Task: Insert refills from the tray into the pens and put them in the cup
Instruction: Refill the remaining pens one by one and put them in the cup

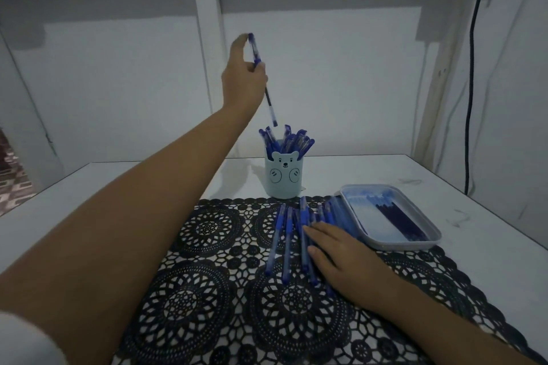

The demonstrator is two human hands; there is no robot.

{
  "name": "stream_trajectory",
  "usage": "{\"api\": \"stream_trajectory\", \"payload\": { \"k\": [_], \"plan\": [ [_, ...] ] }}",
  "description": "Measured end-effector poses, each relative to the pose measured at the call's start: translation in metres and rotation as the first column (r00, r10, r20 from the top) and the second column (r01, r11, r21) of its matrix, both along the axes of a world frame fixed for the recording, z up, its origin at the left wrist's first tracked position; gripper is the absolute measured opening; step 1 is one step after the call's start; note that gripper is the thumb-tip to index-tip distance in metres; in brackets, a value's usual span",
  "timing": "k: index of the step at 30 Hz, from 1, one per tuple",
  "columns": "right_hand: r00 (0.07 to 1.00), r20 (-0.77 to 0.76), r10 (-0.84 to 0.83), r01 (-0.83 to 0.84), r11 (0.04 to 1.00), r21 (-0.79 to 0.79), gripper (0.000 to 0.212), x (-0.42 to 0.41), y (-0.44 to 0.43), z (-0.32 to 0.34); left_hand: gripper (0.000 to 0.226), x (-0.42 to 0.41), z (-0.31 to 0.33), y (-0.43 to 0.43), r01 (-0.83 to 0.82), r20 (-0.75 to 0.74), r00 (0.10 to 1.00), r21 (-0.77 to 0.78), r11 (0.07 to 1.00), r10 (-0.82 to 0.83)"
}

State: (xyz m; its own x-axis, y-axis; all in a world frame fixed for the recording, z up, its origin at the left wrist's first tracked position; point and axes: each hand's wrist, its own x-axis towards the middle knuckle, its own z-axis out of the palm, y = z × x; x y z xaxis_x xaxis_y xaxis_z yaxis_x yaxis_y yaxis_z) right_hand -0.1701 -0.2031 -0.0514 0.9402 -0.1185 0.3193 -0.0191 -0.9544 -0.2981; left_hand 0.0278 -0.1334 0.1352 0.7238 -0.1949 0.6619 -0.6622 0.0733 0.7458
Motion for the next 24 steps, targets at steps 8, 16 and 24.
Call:
{"api": "stream_trajectory", "payload": {
  "k": [8,16,24],
  "plan": [
    [1.000,0.017,0.025,-0.025,1.000,0.013,0.046,0.000,-0.001,-0.001,0.049,0.009,-0.057,-0.022,-0.099,0.136,0.989,0.318,0.943,0.057],
    [0.999,0.022,0.034,-0.034,0.999,0.017,0.045,-0.001,0.000,0.001,0.023,0.020,-0.075,-0.005,-0.261,0.312,0.945,0.559,0.787,0.092],
    [0.994,0.107,0.017,-0.020,1.000,0.023,0.042,0.000,0.000,-0.001,0.027,-0.013,-0.095,0.032,-0.255,0.323,0.939,0.425,0.868,0.117]
  ]
}}
